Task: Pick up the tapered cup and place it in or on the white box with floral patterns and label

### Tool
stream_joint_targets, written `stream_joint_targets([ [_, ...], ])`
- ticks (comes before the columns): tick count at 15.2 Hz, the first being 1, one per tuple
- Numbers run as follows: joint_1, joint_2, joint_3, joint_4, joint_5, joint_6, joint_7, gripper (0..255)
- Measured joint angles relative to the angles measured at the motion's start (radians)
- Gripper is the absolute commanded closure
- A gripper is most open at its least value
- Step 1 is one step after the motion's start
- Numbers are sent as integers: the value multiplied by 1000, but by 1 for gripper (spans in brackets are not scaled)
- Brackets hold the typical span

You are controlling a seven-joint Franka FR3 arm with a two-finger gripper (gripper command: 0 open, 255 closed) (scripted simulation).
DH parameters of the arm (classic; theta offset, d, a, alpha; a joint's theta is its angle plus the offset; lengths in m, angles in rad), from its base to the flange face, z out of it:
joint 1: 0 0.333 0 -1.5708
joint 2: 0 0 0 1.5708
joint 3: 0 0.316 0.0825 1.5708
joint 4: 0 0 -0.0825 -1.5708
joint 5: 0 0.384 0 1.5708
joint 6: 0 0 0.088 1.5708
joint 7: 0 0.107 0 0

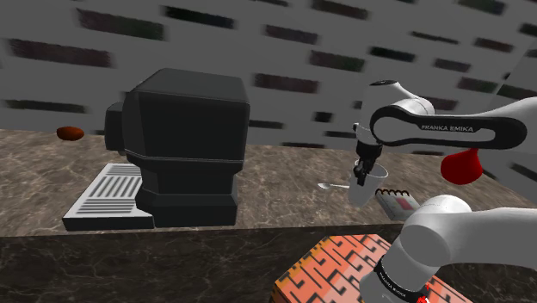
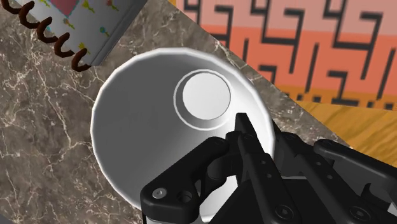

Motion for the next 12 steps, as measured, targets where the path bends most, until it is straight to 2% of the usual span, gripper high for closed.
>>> stream_joint_targets([
  [10,6,-9,19,129,22,-137,-24,255],
  [12,-10,-32,-5,139,-1,-162,-57,255],
])
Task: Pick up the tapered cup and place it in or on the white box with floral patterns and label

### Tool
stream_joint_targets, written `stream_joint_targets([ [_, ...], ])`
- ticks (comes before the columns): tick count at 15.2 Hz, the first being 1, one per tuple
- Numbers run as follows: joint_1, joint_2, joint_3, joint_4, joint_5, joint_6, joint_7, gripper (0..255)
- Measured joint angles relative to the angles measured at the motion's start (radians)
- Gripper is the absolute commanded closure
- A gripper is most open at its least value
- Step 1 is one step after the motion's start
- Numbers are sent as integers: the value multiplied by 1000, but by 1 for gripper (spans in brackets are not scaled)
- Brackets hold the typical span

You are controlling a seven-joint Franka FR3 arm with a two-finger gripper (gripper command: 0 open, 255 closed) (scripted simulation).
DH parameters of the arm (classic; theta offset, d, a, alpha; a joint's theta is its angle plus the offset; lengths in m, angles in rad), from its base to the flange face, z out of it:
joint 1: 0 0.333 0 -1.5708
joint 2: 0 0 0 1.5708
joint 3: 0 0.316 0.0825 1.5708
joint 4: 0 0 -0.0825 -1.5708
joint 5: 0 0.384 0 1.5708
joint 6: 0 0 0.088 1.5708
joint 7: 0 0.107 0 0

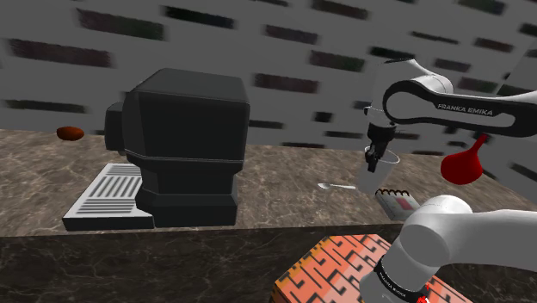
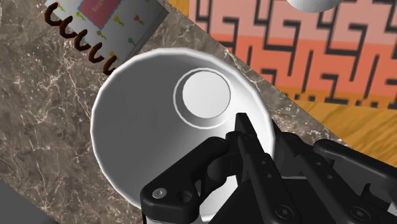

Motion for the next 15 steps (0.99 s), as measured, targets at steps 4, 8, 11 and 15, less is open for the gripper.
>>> stream_joint_targets([
  [4,-49,-28,-82,22,-79,-27,-95,255],
  [8,-92,-34,-171,57,-161,-38,-193,255],
  [11,-123,-34,-244,82,-226,-36,-269,255],
  [15,-153,-11,-340,161,-303,-47,-380,255],
])
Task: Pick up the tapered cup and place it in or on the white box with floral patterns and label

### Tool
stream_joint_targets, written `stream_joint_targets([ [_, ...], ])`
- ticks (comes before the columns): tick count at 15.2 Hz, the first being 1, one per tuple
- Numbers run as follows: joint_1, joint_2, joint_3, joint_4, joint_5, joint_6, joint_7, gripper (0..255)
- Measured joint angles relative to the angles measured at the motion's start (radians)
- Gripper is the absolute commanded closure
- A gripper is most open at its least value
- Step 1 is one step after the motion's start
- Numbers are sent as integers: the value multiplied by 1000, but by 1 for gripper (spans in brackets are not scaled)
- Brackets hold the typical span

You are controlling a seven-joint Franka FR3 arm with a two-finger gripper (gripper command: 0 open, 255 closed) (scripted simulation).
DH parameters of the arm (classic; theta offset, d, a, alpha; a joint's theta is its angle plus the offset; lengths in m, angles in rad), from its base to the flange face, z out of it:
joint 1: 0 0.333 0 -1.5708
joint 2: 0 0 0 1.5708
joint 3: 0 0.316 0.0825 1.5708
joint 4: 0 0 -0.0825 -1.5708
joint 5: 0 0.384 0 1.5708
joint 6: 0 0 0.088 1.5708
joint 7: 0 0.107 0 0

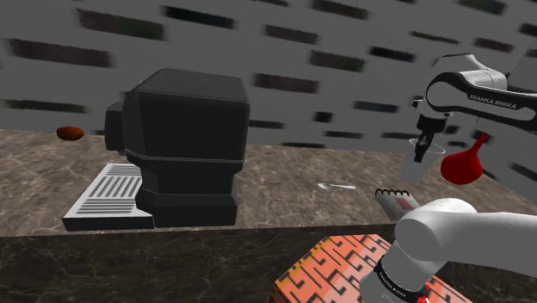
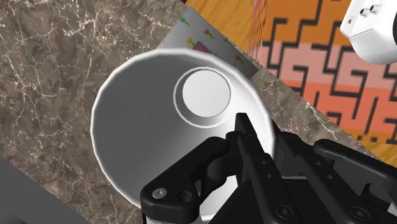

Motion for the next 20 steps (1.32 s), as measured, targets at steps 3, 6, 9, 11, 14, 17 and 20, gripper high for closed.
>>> stream_joint_targets([
  [3,-8,28,-66,48,-45,12,-64,255],
  [6,-12,34,-96,39,-68,37,-76,255],
  [9,-19,25,-112,0,-84,66,-68,255],
  [11,-22,25,-125,-20,-95,87,-64,255],
  [14,-26,25,-145,-57,-114,123,-53,255],
  [17,-32,23,-165,-93,-133,157,-43,255],
  [20,-36,28,-187,-125,-153,193,-32,255],
])
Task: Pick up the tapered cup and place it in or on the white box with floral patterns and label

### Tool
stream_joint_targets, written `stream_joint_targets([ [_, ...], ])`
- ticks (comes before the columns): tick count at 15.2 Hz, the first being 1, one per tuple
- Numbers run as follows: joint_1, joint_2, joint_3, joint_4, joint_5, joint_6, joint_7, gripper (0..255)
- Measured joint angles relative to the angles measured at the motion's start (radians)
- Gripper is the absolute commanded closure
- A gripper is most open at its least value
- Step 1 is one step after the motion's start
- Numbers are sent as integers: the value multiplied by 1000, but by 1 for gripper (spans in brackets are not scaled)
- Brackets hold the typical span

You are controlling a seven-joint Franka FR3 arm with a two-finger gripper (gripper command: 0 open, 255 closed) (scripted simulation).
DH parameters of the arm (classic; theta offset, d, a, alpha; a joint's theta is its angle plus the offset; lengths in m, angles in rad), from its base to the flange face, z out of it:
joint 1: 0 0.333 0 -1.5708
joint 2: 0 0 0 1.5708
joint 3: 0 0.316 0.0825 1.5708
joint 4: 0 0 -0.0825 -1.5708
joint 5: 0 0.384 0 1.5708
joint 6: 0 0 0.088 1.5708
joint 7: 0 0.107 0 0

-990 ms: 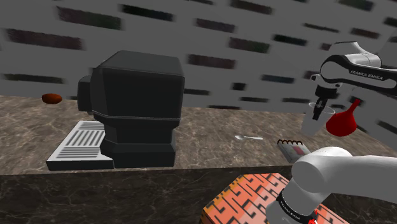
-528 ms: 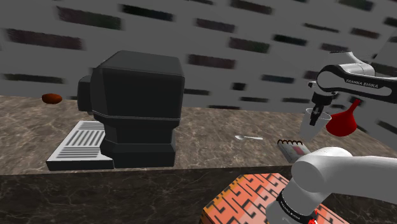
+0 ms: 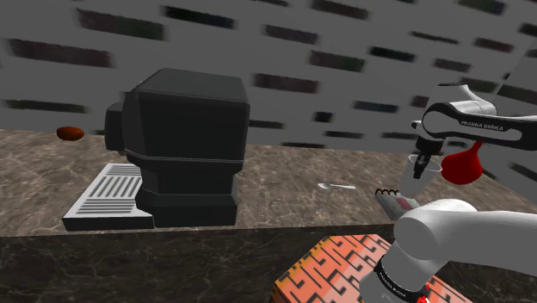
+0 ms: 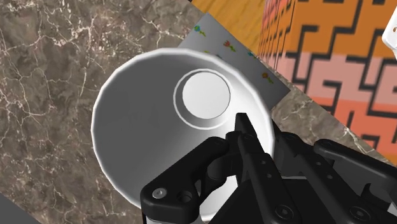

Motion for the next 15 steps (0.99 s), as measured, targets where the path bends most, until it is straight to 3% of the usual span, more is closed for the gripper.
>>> stream_joint_targets([
  [5,-6,17,-45,-52,-40,69,19,255],
  [12,-7,20,-54,-63,-49,83,23,255],
  [13,-7,20,-54,-63,-49,83,23,0],
  [15,-7,20,-54,-63,-49,83,23,0],
])
